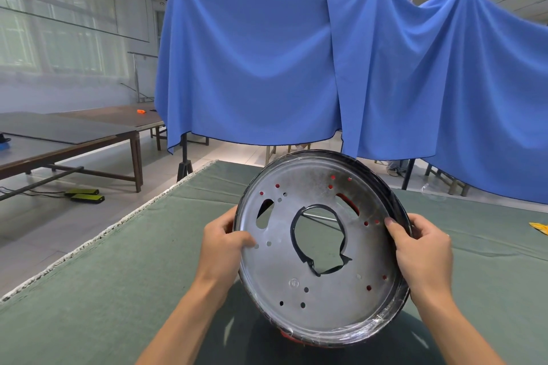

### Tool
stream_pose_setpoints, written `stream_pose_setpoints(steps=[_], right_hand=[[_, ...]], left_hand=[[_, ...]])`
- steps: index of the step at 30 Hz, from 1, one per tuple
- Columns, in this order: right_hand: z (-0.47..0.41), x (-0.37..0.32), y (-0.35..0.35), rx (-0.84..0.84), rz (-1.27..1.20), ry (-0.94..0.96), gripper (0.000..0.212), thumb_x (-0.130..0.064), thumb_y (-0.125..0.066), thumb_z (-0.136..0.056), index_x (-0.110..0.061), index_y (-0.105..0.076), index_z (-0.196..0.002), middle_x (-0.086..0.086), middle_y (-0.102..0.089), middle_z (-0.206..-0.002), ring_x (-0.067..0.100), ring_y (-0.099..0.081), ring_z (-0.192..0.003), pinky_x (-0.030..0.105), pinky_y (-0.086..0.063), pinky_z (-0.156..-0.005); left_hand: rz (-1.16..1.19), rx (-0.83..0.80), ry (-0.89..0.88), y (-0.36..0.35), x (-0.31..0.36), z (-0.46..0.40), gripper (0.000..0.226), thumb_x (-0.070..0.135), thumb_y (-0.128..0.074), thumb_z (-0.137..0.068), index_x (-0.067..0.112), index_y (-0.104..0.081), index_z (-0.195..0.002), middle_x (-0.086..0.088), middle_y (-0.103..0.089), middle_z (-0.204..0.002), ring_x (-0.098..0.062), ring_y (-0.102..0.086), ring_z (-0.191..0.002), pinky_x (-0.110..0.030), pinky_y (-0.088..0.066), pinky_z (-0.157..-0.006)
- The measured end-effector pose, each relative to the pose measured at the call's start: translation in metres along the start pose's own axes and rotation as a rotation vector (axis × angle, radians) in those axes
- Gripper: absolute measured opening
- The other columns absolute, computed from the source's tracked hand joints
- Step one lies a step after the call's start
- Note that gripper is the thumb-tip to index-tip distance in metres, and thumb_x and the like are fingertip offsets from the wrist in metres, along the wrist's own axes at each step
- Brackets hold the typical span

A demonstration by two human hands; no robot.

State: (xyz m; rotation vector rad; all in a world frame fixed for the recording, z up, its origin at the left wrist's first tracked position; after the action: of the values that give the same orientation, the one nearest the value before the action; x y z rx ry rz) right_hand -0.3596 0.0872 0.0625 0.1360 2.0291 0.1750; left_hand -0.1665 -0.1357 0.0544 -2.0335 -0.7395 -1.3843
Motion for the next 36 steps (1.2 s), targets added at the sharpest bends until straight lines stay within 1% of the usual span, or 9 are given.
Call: stream_pose_setpoints(steps=[2, 4, 6, 9, 14, 19, 30, 33, 36], right_hand=[[0.0001, -0.0005, -0.0004, 0.0, 0.003, 0.001, 0.019, -0.02, -0.066, -0.087, -0.024, -0.063, -0.068, 0.0, -0.067, -0.069, 0.026, -0.056, -0.067, 0.042, -0.046, -0.065], [0.0001, -0.0005, -0.0003, 0.001, 0.005, 0.003, 0.02, -0.019, -0.066, -0.087, -0.024, -0.063, -0.068, -0.001, -0.067, -0.069, 0.026, -0.056, -0.066, 0.042, -0.046, -0.064], [0.0, 0.0002, -0.0002, 0.0, -0.001, 0.007, 0.02, -0.019, -0.066, -0.087, -0.024, -0.062, -0.068, -0.002, -0.067, -0.068, 0.024, -0.056, -0.065, 0.04, -0.044, -0.062], [-0.0002, 0.0022, -0.0001, -0.003, -0.016, 0.0, 0.02, -0.018, -0.066, -0.087, -0.021, -0.063, -0.068, -0.001, -0.066, -0.066, 0.023, -0.054, -0.062, 0.036, -0.042, -0.059], [-0.0002, 0.0052, 0.0012, 0.0, -0.037, -0.012, 0.019, -0.016, -0.066, -0.086, -0.018, -0.063, -0.068, 0.008, -0.066, -0.066, 0.026, -0.054, -0.063, 0.039, -0.046, -0.064], [0.0005, 0.0059, 0.001, 0.002, -0.047, -0.012, 0.019, -0.017, -0.066, -0.086, -0.017, -0.064, -0.068, 0.007, -0.066, -0.066, 0.025, -0.053, -0.062, 0.038, -0.045, -0.062], [-0.0011, 0.0035, -0.0036, 0.009, -0.046, -0.009, 0.02, -0.021, -0.067, -0.085, -0.023, -0.065, -0.066, -0.006, -0.067, -0.065, 0.021, -0.056, -0.063, 0.03, -0.042, -0.058], [-0.0028, 0.0033, -0.0031, 0.01, -0.058, -0.008, 0.02, -0.019, -0.068, -0.085, -0.023, -0.066, -0.066, -0.007, -0.067, -0.065, 0.02, -0.055, -0.063, 0.031, -0.043, -0.058], [-0.0052, 0.0038, -0.0001, 0.023, -0.071, -0.02, 0.015, -0.019, -0.068, -0.085, -0.023, -0.069, -0.07, -0.012, -0.067, -0.065, 0.015, -0.056, -0.061, 0.028, -0.042, -0.056]], left_hand=[[0.01, -0.012, 0.008, -0.0001, 0.0012, -0.0001, 0.038, 0.003, -0.054, -0.052, 0.022, -0.073, -0.079, -0.004, -0.07, -0.071, -0.018, -0.063, -0.06, -0.028, -0.052, -0.05], [0.013, -0.021, -0.007, -0.0013, 0.0026, 0.0002, 0.043, -0.005, -0.055, -0.059, 0.025, -0.072, -0.084, 0.001, -0.072, -0.075, -0.015, -0.066, -0.064, -0.024, -0.052, -0.051], [0.002, -0.019, -0.039, -0.0019, 0.0046, 0.0003, 0.064, -0.02, -0.051, -0.066, 0.034, -0.066, -0.096, 0.009, -0.072, -0.085, -0.009, -0.068, -0.074, -0.02, -0.053, -0.056], [-0.009, -0.02, -0.081, -0.003, 0.0076, 0.0008, 0.082, -0.026, -0.048, -0.067, 0.042, -0.059, -0.112, 0.015, -0.071, -0.1, -0.004, -0.068, -0.086, -0.017, -0.053, -0.063], [-0.003, -0.007, -0.109, -0.0034, 0.0093, 0.0008, 0.079, -0.024, -0.049, -0.073, 0.046, -0.059, -0.106, 0.018, -0.071, -0.101, -0.005, -0.068, -0.089, -0.016, -0.053, -0.065], [0.002, -0.002, -0.117, -0.0025, 0.0086, 0.001, 0.078, -0.023, -0.049, -0.074, 0.048, -0.059, -0.103, 0.021, -0.071, -0.099, -0.004, -0.069, -0.088, -0.016, -0.054, -0.063], [0.034, 0.034, -0.107, 0.0027, 0.0073, 0.0002, 0.079, -0.025, -0.048, -0.072, 0.048, -0.063, -0.1, 0.016, -0.073, -0.097, -0.008, -0.07, -0.085, -0.018, -0.054, -0.059], [0.017, 0.031, -0.108, 0.0019, 0.0065, -0.0001, 0.078, -0.025, -0.048, -0.073, 0.047, -0.06, -0.101, 0.021, -0.072, -0.095, -0.004, -0.069, -0.084, -0.016, -0.054, -0.059], [-0.013, 0.024, -0.109, 0.0005, 0.005, 0.0001, 0.08, -0.024, -0.05, -0.073, 0.051, -0.059, -0.1, 0.023, -0.071, -0.093, -0.004, -0.069, -0.082, -0.016, -0.053, -0.059]])
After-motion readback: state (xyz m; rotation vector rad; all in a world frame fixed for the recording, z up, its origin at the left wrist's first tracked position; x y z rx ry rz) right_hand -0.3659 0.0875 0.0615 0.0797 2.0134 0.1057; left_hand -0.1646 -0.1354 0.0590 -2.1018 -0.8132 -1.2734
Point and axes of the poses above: each hand's wrist, its own z-axis away from the middle knuckle, its own y-axis out of the back of the hand, x = y × z, the point moved 6 cm from there along -z, towards the middle knuckle
